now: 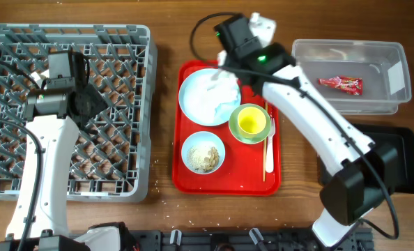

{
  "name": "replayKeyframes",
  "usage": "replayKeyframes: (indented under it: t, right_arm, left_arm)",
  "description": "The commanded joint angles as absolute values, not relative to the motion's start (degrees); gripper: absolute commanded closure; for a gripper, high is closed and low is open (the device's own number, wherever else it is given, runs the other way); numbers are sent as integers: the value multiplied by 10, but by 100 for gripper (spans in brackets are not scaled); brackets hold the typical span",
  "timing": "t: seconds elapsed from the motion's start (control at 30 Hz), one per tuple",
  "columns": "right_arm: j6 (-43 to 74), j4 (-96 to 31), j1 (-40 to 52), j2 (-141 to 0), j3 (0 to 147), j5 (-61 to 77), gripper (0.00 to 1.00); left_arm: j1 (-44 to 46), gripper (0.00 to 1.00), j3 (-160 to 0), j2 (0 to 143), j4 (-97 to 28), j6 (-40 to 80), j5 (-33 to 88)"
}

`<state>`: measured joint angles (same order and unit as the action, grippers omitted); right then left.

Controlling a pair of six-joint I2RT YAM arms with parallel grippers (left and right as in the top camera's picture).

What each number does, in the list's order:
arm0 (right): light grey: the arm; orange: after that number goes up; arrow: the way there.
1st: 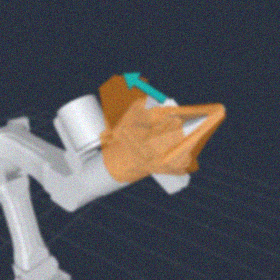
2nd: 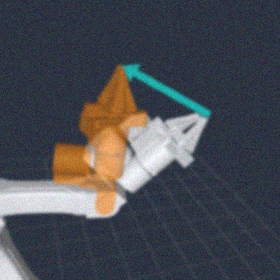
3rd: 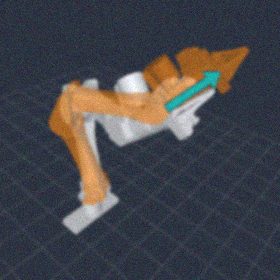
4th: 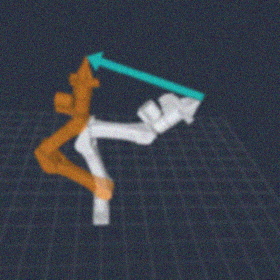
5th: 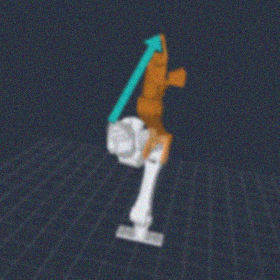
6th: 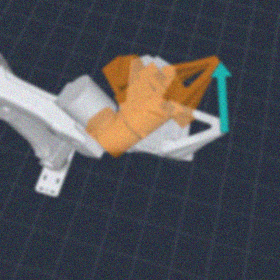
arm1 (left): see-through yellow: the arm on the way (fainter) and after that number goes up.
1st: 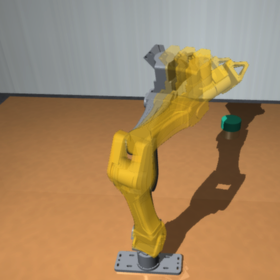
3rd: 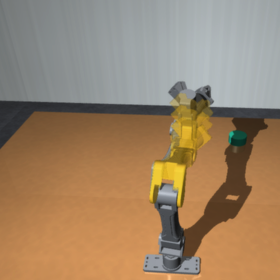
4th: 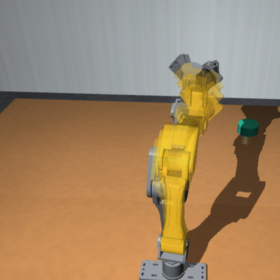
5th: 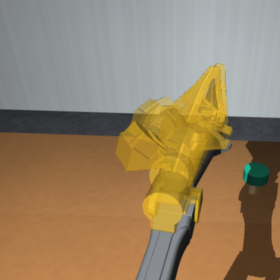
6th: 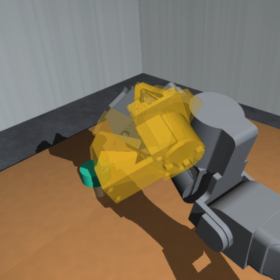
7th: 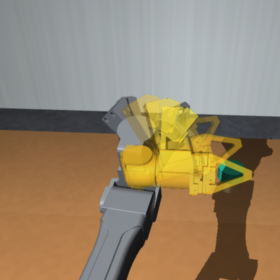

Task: Sort waste into correct bins and load items into the dishwasher rack
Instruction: 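Carry the tissue to the clear bin and drop it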

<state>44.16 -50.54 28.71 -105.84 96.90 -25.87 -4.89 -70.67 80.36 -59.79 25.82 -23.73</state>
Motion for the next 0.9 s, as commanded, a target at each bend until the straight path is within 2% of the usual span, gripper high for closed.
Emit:
replayKeyframes:
  t: [0.0,0.13,0.27,0.43,0.47,0.5,0.57,0.7,0.77,0.87]
  right_arm:
    - [477,-511,197,-1045,974,-321,96]
    - [515,-524,94,-1045,974,-294,96]
    - [559,-555,-34,-1045,974,-155,96]
    - [551,-567,-118,-1049,969,-115,95]
    - [527,-558,-122,-1052,968,-114,90]
    - [491,-545,-123,-1057,968,-108,70]
    - [398,-516,-120,-1072,968,-60,0]
    - [224,-481,-113,-1089,968,178,0]
    - [133,-466,-88,-1089,968,341,0]
    - [120,-457,-5,-1088,968,333,0]
  left_arm:
    - [-51,0,-716,803,-596,258,-238]
    - [-51,0,-716,803,-596,258,-238]
    - [-51,0,-716,803,-596,258,-238]
    - [-51,0,-716,803,-596,258,-238]
    - [-51,0,-716,803,-596,258,-238]
    - [-51,0,-716,803,-596,258,-238]
    - [-51,0,-716,803,-596,258,-238]
    - [-51,0,-716,803,-596,258,-238]
    - [-51,0,-716,803,-596,258,-238]
    - [-51,0,-716,803,-596,258,-238]
